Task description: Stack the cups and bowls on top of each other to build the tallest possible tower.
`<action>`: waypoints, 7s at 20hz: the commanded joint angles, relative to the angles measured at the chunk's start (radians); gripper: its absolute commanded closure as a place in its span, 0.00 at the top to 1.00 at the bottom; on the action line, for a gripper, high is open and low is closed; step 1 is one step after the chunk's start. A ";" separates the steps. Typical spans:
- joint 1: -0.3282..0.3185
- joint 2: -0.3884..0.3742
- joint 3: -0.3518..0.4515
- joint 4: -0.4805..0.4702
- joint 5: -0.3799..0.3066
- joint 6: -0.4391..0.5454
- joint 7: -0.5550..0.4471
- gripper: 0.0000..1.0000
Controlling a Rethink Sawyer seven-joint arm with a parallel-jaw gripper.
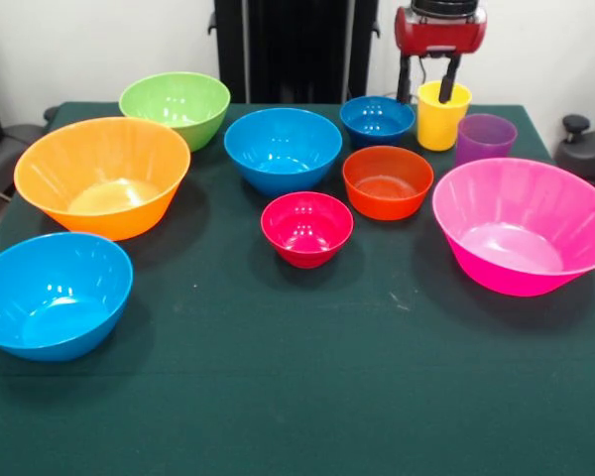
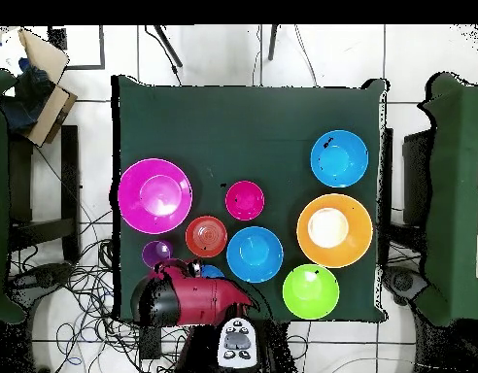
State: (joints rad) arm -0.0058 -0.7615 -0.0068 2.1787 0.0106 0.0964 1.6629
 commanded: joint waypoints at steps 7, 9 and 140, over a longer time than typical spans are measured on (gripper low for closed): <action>0.022 -0.024 -0.036 0.019 0.061 0.120 0.219 1.00; 0.010 -0.014 -0.028 0.020 0.054 0.109 0.220 1.00; -0.792 0.224 0.612 -0.763 -0.595 0.887 -0.466 1.00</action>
State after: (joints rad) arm -0.8031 -0.6028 0.5280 1.3897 -0.5348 0.9277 1.5333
